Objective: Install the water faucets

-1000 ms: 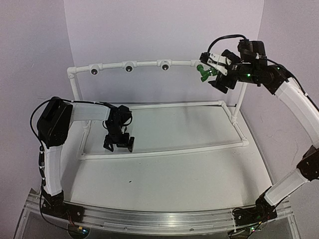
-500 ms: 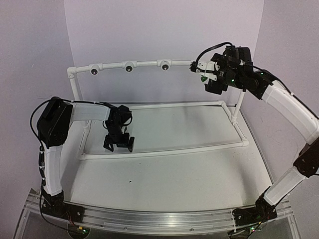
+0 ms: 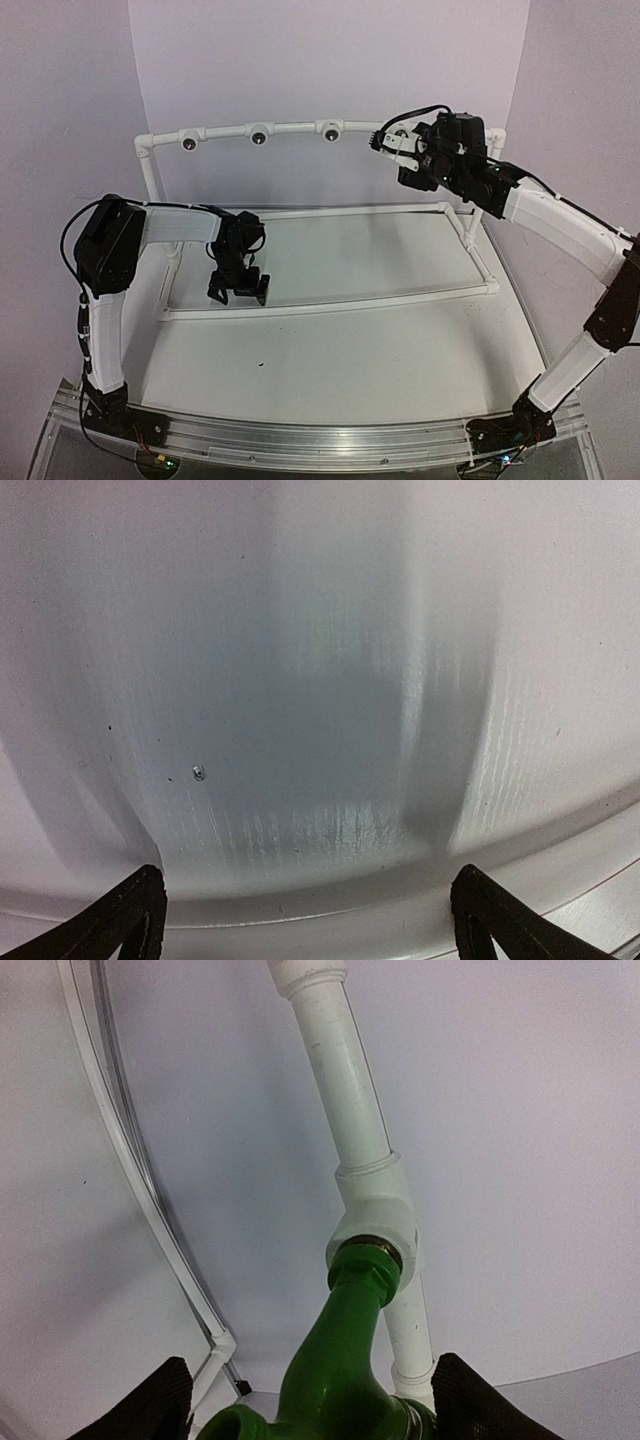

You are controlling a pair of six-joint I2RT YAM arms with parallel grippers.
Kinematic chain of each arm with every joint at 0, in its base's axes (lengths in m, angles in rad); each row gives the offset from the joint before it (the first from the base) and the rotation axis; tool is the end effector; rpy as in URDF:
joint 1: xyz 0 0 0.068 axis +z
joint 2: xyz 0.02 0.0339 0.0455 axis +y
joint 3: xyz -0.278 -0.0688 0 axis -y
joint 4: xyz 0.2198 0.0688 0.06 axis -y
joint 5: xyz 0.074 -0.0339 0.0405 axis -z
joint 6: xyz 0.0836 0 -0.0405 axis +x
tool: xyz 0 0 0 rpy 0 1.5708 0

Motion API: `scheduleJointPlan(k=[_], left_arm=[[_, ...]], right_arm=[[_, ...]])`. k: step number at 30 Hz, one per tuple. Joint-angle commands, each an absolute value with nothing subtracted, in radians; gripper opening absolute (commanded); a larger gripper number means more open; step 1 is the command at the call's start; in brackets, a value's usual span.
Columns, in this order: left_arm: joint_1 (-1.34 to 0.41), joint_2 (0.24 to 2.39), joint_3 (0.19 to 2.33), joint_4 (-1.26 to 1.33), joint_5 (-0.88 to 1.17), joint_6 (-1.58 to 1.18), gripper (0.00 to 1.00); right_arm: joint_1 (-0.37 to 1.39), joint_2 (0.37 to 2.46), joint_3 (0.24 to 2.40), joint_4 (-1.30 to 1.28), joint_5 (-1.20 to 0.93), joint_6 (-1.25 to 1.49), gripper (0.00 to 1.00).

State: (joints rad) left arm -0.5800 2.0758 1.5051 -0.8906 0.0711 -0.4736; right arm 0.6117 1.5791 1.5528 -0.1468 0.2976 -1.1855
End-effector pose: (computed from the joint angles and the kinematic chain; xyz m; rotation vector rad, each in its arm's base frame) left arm 0.3222 -0.2182 0.1321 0.1696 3.0728 -0.1794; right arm 0.3376 0.2069 0.4192 -1.2469 1.2775 -0.6758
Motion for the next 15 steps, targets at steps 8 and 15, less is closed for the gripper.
scheduleJointPlan(k=[8, 15], left_arm=[[-0.591, 2.028, 1.505, -0.931, 0.068, -0.481, 0.98], [-0.591, 2.026, 1.505, -0.938, 0.062, -0.474, 0.99]], right_arm=[[0.615, 1.568, 1.498, -0.06, 0.274, -0.937, 0.59], [0.615, 1.563, 1.476, -0.065, 0.26, -0.796, 0.54]])
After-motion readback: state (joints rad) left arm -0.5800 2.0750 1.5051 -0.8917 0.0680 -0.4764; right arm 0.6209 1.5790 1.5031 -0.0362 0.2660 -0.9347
